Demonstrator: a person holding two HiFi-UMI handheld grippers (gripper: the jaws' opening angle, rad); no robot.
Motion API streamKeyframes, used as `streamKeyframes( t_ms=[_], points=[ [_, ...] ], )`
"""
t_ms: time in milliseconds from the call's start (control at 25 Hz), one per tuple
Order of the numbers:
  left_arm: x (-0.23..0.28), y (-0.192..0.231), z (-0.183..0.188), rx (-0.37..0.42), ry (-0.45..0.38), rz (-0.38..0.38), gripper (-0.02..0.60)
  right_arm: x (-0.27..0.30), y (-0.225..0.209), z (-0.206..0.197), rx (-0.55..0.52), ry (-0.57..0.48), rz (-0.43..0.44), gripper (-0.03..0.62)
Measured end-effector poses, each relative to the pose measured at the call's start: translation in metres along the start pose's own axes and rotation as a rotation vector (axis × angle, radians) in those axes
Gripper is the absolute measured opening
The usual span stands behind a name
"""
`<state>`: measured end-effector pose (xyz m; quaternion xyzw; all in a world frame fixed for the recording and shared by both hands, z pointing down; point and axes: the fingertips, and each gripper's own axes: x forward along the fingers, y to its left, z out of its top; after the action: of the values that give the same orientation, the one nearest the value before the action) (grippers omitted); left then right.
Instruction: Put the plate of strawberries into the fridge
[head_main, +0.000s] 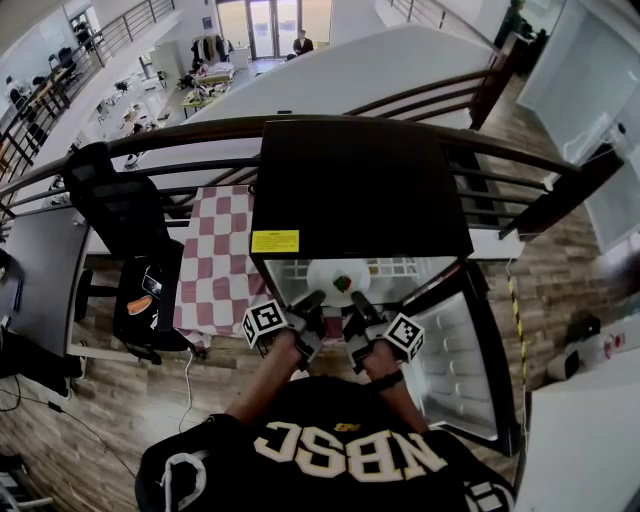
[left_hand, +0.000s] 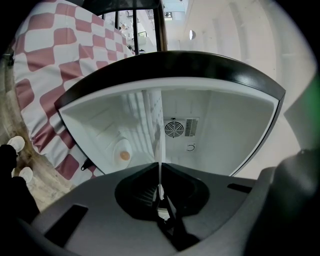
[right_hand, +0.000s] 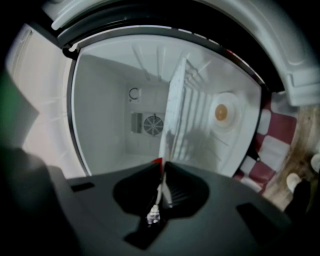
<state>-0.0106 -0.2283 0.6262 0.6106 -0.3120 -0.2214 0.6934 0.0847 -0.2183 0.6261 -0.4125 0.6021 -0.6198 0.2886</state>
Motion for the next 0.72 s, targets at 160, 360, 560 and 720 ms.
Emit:
streamKeyframes(
  t_ms=[160,360,560,720],
  points=[
    [0.002,0.000,0.002,0.000,0.001,0.002,0.029,0.003,0.003,0.001,-0.010,0.003,0.018,0.037],
    [0.003,0.000,0.004,-0.001,0.003,0.001,0.029,0.005,0.004,0.001,-0.006,-0.002,-0.007,0.037],
    [0.005,0.000,0.004,-0.002,0.011,-0.003,0.029,0.007,0.005,0.002,0.002,-0.010,-0.018,0.037],
    [0.006,0.000,0.003,-0.020,0.015,-0.002,0.029,0.013,0.004,0.005,-0.011,-0.011,0.011,0.037]
  ],
)
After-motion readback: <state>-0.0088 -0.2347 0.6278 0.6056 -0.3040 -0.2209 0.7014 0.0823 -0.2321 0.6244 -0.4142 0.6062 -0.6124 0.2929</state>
